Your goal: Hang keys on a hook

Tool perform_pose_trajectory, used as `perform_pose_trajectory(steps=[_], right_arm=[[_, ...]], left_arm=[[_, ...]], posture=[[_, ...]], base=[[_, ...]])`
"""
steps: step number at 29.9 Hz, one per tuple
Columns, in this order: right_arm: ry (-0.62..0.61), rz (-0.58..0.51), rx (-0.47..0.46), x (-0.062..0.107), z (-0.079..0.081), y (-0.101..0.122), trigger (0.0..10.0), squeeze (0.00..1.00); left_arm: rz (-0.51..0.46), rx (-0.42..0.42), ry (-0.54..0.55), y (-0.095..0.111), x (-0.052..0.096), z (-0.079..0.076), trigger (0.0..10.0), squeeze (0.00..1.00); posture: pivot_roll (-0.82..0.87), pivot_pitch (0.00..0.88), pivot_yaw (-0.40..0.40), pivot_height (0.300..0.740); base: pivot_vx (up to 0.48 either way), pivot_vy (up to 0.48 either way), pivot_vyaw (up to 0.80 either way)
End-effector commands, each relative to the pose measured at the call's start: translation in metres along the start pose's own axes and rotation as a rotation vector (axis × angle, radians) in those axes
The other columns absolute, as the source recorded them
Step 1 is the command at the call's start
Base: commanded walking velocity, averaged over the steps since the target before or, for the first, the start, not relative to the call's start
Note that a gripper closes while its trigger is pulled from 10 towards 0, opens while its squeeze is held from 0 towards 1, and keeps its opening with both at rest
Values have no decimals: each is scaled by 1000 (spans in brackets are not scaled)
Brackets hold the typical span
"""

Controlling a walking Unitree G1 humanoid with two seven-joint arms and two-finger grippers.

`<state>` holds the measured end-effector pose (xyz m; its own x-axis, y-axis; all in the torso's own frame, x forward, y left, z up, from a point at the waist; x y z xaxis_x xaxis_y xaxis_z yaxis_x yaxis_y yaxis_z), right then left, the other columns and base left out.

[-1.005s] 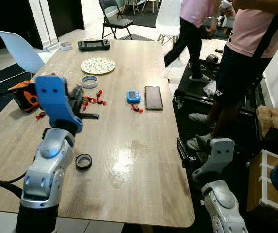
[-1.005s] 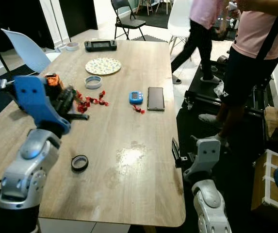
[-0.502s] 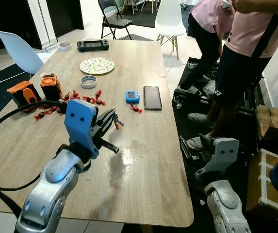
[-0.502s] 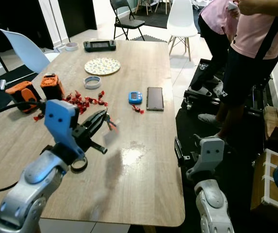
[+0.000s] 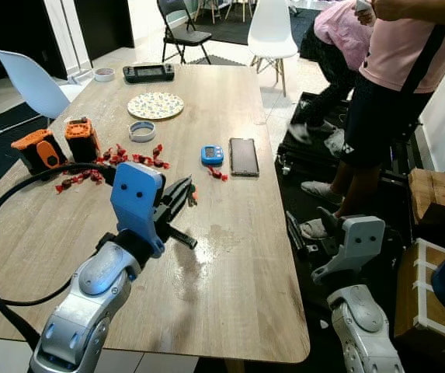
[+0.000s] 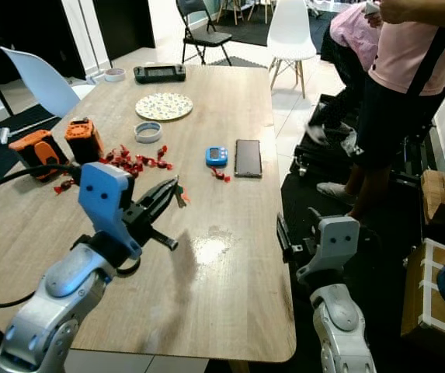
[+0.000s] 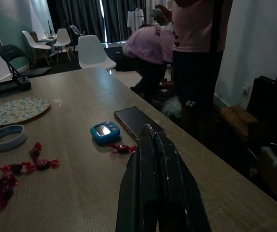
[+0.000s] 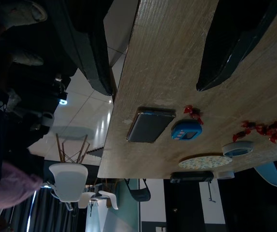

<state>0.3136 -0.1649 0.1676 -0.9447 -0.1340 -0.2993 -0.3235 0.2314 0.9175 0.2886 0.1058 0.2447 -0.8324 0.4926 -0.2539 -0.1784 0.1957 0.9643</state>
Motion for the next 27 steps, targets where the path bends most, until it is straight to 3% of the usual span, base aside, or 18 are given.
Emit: perform_pose_trajectory(steps=[1, 13, 27], right_arm=[[-3, 29, -3, 2, -2, -6, 10000, 0], [6, 38, -9, 2, 0, -8, 10000, 0], [11, 47, -14, 3, 3, -11, 10000, 0]], left_arm=[[-20, -1, 12, 1, -1, 0, 10000, 0], [-19, -7, 26, 0, 1, 3, 10000, 0], [-13, -15, 27, 0, 2, 4, 10000, 0]], posture=[[75, 133, -1, 740], [83, 129, -7, 740], [87, 134, -5, 740]], base=[[0, 0, 0], [0, 0, 0], [-301, 0, 0]])
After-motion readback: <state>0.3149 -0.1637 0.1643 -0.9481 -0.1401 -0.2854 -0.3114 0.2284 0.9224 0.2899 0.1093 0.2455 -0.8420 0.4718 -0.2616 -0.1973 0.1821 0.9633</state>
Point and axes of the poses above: a point about 5 cm out from each wrist's last joint towards the gripper, its own x axis pointing back from the gripper into the wrist, its own y axis along the axis of the wrist's last joint, z = x × y, the point moved 3 cm from there along -x, pointing out of the wrist towards the gripper, and after that the axes turned 15 degrees about x, right-handed, at the moved point
